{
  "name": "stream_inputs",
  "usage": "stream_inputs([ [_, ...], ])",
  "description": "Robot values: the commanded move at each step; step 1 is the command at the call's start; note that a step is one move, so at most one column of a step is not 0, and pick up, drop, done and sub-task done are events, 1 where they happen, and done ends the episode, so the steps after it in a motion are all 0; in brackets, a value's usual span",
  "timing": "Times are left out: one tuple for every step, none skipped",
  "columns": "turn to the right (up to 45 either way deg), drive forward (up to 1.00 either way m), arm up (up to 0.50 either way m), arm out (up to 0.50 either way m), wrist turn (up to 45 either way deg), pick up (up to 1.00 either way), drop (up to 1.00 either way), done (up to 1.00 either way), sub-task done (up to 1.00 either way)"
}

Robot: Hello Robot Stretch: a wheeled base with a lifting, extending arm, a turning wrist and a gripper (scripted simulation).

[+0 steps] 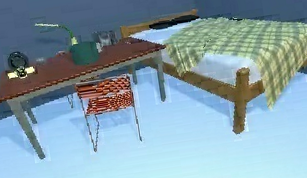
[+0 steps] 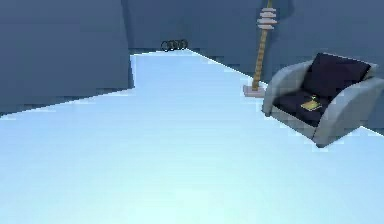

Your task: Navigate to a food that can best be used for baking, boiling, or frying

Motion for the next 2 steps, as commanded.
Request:
stream_inputs([
  [-45.0, 0.0, 0.0, 0.0, 0.0, 0.0, 0.0, 0.0, 0.0],
  [-45.0, 0.0, 0.0, 0.0, 0.0, 0.0, 0.0, 0.0, 0.0],
])
